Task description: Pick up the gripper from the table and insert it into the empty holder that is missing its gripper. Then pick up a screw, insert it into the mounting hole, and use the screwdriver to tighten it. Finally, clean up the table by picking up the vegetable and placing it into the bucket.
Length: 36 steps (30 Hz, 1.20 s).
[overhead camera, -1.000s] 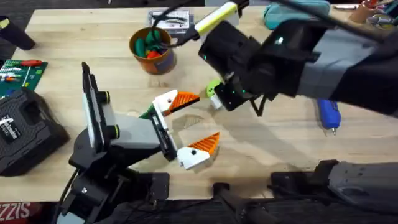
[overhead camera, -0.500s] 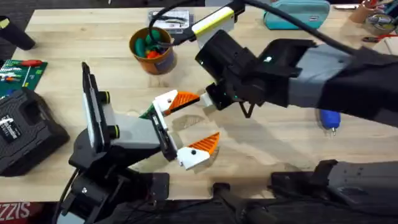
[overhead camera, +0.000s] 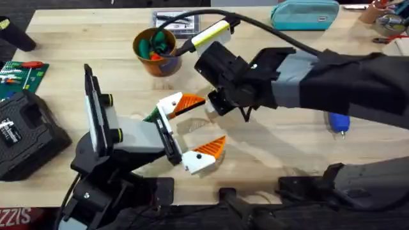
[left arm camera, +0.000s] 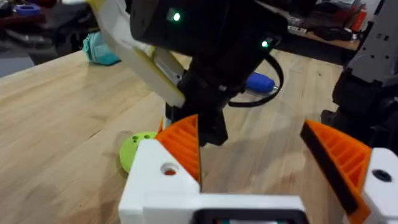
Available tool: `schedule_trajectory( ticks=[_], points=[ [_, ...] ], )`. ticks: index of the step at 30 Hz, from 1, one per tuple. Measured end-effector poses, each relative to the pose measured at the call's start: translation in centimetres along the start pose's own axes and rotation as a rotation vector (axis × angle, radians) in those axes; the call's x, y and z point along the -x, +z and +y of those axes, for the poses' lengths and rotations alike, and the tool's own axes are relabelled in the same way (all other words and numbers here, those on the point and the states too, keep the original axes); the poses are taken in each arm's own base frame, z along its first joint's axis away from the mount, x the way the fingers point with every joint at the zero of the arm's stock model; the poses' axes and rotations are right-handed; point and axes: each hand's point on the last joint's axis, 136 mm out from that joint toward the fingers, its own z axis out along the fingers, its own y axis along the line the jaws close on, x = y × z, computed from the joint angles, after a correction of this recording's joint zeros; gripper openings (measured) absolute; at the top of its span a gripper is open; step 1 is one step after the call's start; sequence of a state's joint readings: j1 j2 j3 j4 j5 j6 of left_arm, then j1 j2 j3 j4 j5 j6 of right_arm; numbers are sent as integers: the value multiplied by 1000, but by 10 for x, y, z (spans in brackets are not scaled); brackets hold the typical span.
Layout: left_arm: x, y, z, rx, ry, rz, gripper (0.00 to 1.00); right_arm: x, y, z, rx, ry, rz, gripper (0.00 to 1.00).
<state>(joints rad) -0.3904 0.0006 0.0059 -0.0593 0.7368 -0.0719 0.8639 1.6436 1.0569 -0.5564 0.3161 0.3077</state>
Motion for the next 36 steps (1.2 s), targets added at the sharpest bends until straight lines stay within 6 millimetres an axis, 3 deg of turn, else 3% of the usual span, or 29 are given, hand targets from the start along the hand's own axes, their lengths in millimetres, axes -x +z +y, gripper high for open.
schedule_trajectory(
  ticks=[5, 9, 12, 21, 29, 31, 36],
  points=[
    [0, 0, 0, 0, -1, 0, 980, 0, 1, 0, -1, 0, 2, 543],
    [0, 0, 0, 0, 0, 0, 980, 0, 1, 0, 0, 10, 2, 346],
    [0, 0, 0, 0, 0, 0, 980, 0, 1, 1, 2, 6, 3, 272],
    [0, 0, 0, 0, -1, 0, 980, -2, 2, 1, 1, 5, 7, 259],
    [0, 0, 0, 0, 0, 0, 980, -7, 8, 1, -7, -3, 35, 93],
    [0, 0, 0, 0, 0, 0, 980, -7, 8, 1, -8, -2, 33, 13],
    [0, 0, 0, 0, -1, 0, 980, -7, 8, 1, -7, -3, 33, 6]
  ],
)
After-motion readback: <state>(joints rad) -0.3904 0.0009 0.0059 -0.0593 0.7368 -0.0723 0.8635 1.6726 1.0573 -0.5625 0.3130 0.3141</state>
